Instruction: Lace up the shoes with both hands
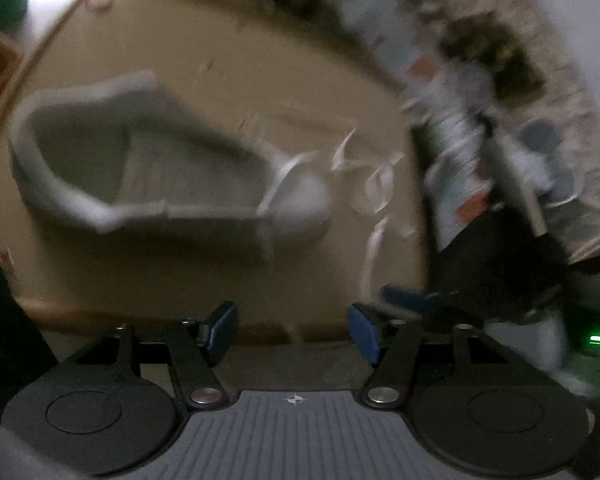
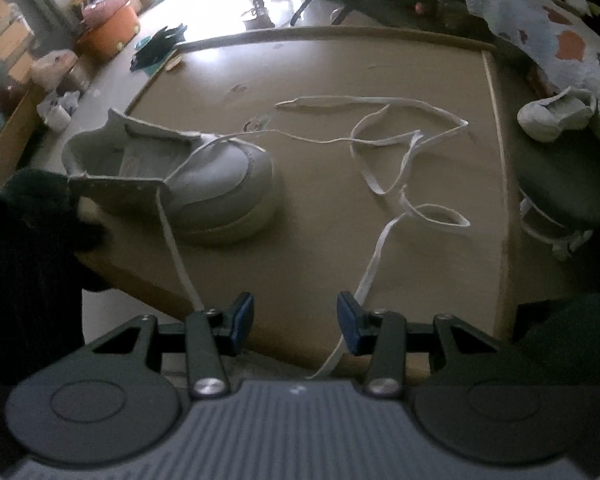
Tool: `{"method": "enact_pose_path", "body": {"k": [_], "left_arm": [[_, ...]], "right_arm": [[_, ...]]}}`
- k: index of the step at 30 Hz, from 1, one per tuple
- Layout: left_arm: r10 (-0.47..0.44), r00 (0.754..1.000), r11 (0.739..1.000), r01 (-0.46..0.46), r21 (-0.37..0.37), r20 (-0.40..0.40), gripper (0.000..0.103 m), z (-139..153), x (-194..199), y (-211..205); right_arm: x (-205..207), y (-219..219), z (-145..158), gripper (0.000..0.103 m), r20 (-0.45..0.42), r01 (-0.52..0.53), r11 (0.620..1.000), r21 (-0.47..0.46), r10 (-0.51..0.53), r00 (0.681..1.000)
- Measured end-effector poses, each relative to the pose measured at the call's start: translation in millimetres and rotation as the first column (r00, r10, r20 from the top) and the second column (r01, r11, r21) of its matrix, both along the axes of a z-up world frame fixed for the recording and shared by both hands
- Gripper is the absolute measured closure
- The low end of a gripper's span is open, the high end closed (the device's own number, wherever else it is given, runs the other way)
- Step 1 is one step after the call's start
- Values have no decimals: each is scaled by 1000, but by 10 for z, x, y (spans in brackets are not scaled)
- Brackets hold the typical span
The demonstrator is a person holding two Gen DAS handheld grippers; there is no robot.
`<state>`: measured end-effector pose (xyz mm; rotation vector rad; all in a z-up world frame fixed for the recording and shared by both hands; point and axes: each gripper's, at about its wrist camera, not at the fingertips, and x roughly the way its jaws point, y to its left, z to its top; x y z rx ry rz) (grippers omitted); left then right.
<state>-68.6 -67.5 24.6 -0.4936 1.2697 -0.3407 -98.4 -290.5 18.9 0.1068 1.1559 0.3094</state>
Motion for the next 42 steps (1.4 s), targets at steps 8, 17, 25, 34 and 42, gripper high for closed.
{"method": "enact_pose_path", "body": {"k": [8, 17, 25, 34, 42], "left_arm": [[-33, 998, 997, 37, 69, -45, 56, -287, 101, -209], [-8, 1000, 1000, 8, 18, 20, 100, -383, 149, -257], [56, 995, 997, -51, -55, 88, 102, 42, 71, 94], [123, 990, 982, -111, -152, 70, 101, 248, 105, 355], [144, 989, 966, -131, -223, 40, 95, 174, 140, 406]], "right_arm": [[-27, -118, 2, 58, 8, 59, 998, 27, -59, 998], [-38, -110, -31, 58, -1, 54, 998, 22, -54, 999], [-92, 3, 86, 58, 41, -195, 971, 136, 192, 981], [-55, 616, 163, 58, 152, -568, 823, -25, 564, 811], [84, 1002, -23, 100, 105, -701, 711, -63, 703, 704]]}}
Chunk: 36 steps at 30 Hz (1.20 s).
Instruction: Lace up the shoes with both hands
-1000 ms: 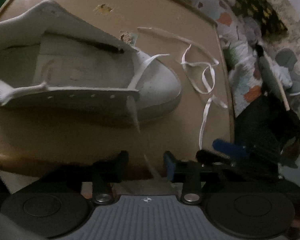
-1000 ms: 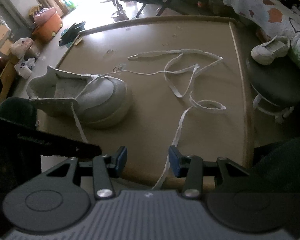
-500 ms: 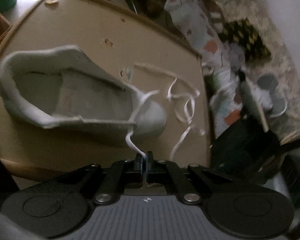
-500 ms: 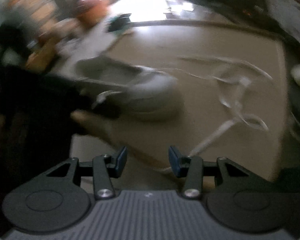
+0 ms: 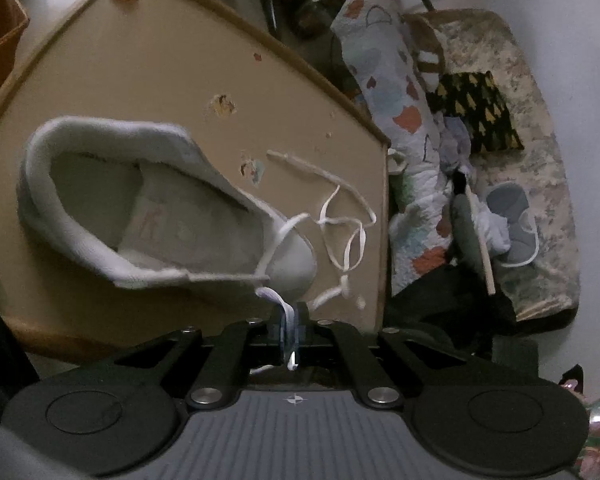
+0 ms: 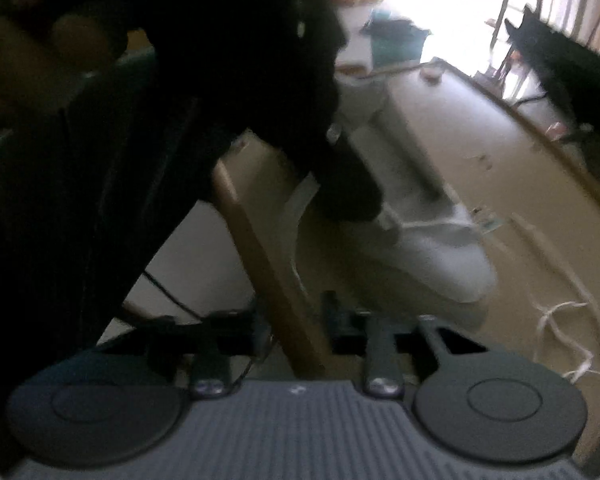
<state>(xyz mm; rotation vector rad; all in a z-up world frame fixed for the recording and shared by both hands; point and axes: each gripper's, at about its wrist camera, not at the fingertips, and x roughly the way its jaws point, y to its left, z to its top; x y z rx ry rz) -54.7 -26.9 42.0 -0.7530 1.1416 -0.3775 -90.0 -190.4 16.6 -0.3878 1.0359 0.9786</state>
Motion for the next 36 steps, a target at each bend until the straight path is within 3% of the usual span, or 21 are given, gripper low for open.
{"method": "enact_pose_path", "body": {"k": [2, 4, 6, 8, 13, 17, 20, 26, 31, 33, 34, 36], "left_arm": [[-1, 1000, 1000, 1, -20, 17, 91, -3, 11, 61], [10, 999, 1000, -8, -27, 46, 80, 18, -14, 144], [37, 995, 999, -36, -22, 92, 48, 63, -76, 236], [82, 986, 996, -78, -30, 143, 40, 118, -165, 357], [194, 947, 978, -166, -126, 255, 40, 192, -442, 593], [181, 931, 979, -140, -148, 318, 40, 193, -626, 582], [138, 921, 987, -99, -125, 365, 40, 207, -722, 461], [8, 898, 998, -34, 51, 441, 40, 245, -692, 145], [-47, 885, 989, -23, 143, 463, 46, 231, -606, 69], [-54, 892, 986, -24, 165, 450, 87, 216, -584, 111], [-47, 900, 981, -39, 189, 432, 95, 210, -557, 137], [-19, 911, 971, -82, 226, 412, 98, 230, -552, 228]], "right_arm": [[70, -36, 56, 100, -74, 38, 998, 50, -34, 997], [164, -121, 158, 100, -148, 114, 988, 105, -98, 984], [281, -215, 264, 100, -223, 211, 965, 156, -173, 959], [403, -313, 373, 100, -303, 292, 929, 227, -218, 928], [660, -412, 555, 100, -446, 430, 839, 334, -261, 856], [816, -416, 626, 100, -480, 503, 790, 351, -309, 821], [871, -396, 603, 100, -492, 545, 765, 344, -347, 798], [917, -278, 514, 100, -518, 565, 748, 349, -348, 781], [987, -225, 550, 100, -530, 576, 730, 368, -344, 775], [1012, -207, 576, 100, -526, 578, 724, 376, -346, 777], [1026, -203, 585, 100, -521, 584, 720, 376, -357, 776], [1043, -203, 592, 100, -514, 590, 714, 376, -369, 774]]}}
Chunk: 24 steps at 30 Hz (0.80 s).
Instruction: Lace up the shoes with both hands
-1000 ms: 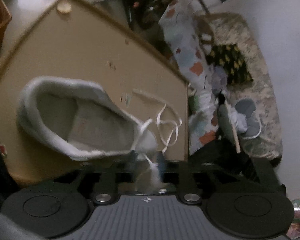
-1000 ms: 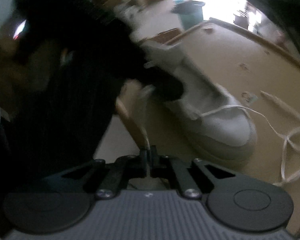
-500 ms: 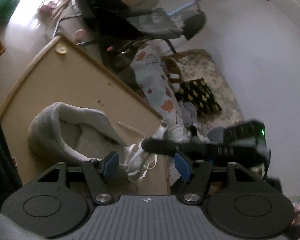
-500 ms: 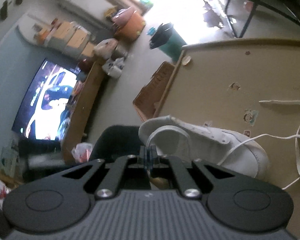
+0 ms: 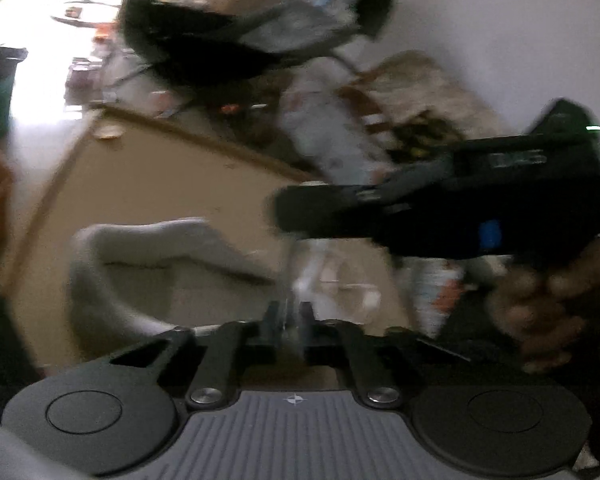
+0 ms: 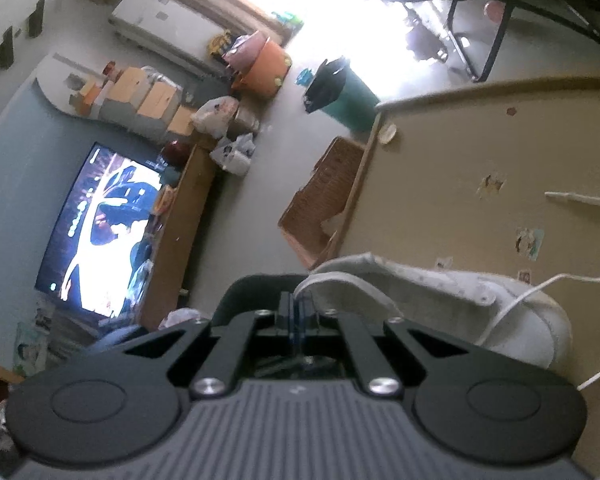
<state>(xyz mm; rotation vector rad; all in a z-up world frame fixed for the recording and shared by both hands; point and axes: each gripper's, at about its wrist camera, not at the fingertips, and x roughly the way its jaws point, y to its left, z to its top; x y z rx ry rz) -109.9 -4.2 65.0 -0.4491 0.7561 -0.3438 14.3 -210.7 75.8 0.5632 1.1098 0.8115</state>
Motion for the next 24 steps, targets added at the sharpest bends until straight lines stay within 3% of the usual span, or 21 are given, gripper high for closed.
{"method": "enact_pose_path", "body": {"k": [5, 9, 11, 12, 13, 14, 19, 24], "left_arm": [[86, 996, 987, -86, 137, 8, 98, 129, 11, 157], [92, 996, 981, -94, 168, 17, 98, 206, 95, 203], [88, 996, 970, -92, 226, 27, 98, 221, 115, 186], [82, 996, 964, -86, 252, 29, 98, 224, 135, 184], [77, 997, 963, -80, 258, 22, 98, 221, 166, 198], [77, 997, 965, -77, 252, 10, 98, 214, 194, 219], [86, 994, 976, -71, 206, -64, 98, 61, 380, 362], [75, 995, 981, -64, 182, -57, 98, -67, 402, 461]], "right_arm": [[-8, -51, -49, 98, 21, 13, 998, -66, -12, 1000], [-50, -107, -85, 95, 28, 20, 993, -114, -17, 999], [-67, -119, -98, 89, 31, 21, 988, -154, -16, 999], [-82, -131, -103, 80, 33, 16, 984, -180, -11, 999], [-101, -145, -109, 72, 35, 10, 978, -206, -2, 999], [-131, -168, -108, 71, 37, -1, 973, -230, 10, 999], [-297, -307, -107, 67, 23, -64, 946, -319, 76, 997], [-424, -505, -115, 66, 13, -45, 934, -355, 53, 999]]}}
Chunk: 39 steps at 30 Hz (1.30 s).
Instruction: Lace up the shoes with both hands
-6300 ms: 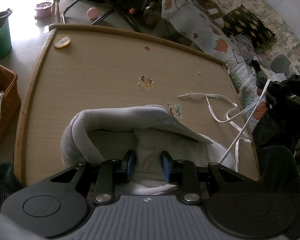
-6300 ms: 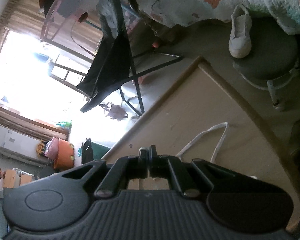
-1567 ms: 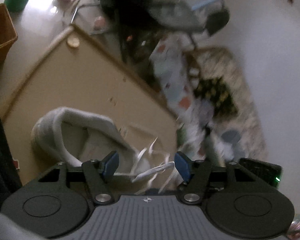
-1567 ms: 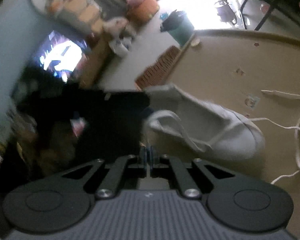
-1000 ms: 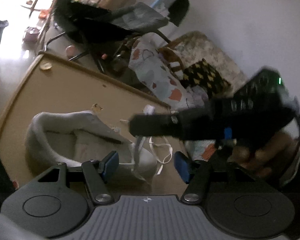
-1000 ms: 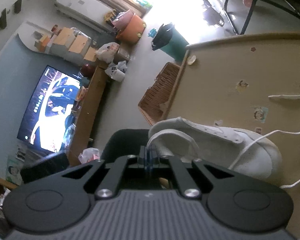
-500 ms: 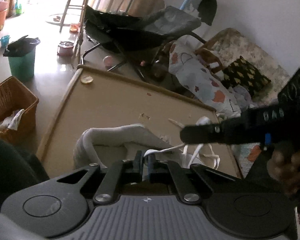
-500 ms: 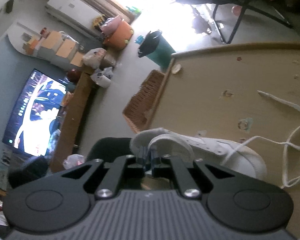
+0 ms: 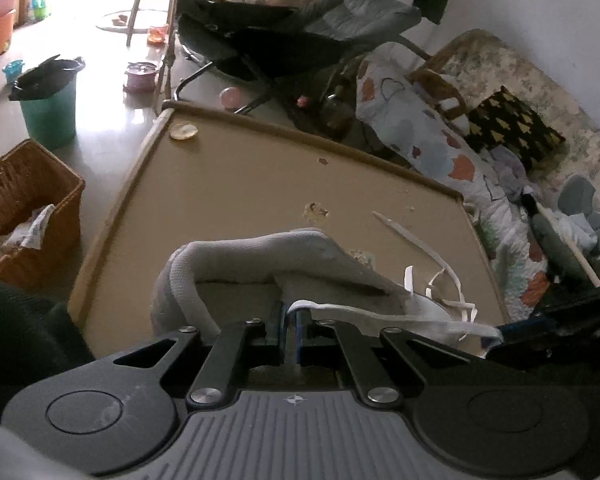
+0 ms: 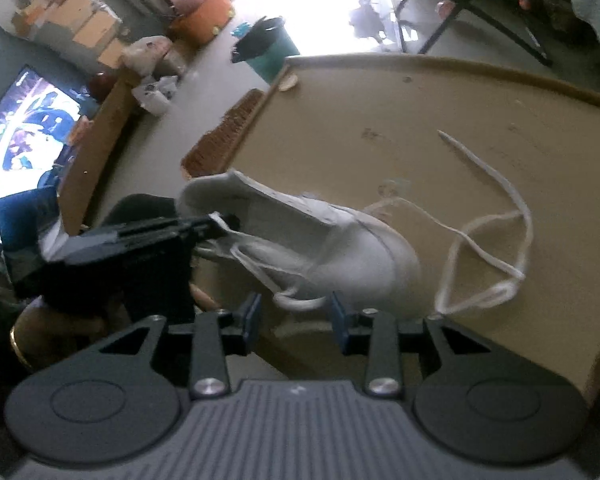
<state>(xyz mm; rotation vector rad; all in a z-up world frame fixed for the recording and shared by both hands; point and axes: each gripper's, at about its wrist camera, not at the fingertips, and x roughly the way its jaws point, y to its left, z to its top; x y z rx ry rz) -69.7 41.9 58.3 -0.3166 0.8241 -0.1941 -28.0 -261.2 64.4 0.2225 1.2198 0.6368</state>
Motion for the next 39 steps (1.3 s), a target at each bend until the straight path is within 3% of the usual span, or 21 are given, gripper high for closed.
{"method": "enact_pose_path", "body": {"k": [5, 8, 10, 12, 15, 24, 26, 27, 28, 32, 39], "left_arm": [[-11, 1000, 999, 11, -30, 16, 98, -135, -128, 12], [-23, 999, 999, 24, -23, 28, 97, -194, -147, -72], [-42, 999, 999, 42, 5, 34, 97, -212, -130, -138], [-56, 998, 998, 55, 26, 36, 96, -211, -94, -199], [-68, 997, 997, 66, 45, 33, 96, -199, -71, -225], [-81, 996, 995, 79, 64, 27, 95, -176, -47, -231], [-83, 996, 994, 81, 69, 25, 94, -173, -41, -239], [-83, 996, 994, 81, 72, 24, 93, -174, -39, -241], [-83, 996, 994, 81, 74, 23, 93, -175, -36, -242], [-81, 997, 994, 79, 79, 18, 91, -178, -28, -240], [-81, 997, 993, 80, 85, 12, 90, -173, -12, -251]], "right_arm": [[75, -285, 23, 66, 1, 173, 982, 75, -173, 985], [206, -356, -27, 66, -9, 328, 942, 73, -328, 945], [307, -346, -147, 66, -64, 410, 910, 65, -406, 912], [378, -310, -290, 66, -130, 467, 880, 83, -455, 881], [444, -184, -428, 67, -148, 495, 867, 59, -483, 863], [565, 124, -545, 68, -94, 478, 878, -16, -477, 874], [574, 213, -545, 77, -60, 447, 894, -44, -449, 892], [573, 264, -546, 96, -38, 423, 904, -57, -426, 904], [564, 317, -547, 102, -5, 393, 917, -73, -395, 919], [539, 383, -517, 102, 67, 323, 940, -108, -317, 946], [482, 460, -411, 102, 191, 194, 949, -250, -148, 970]]}}
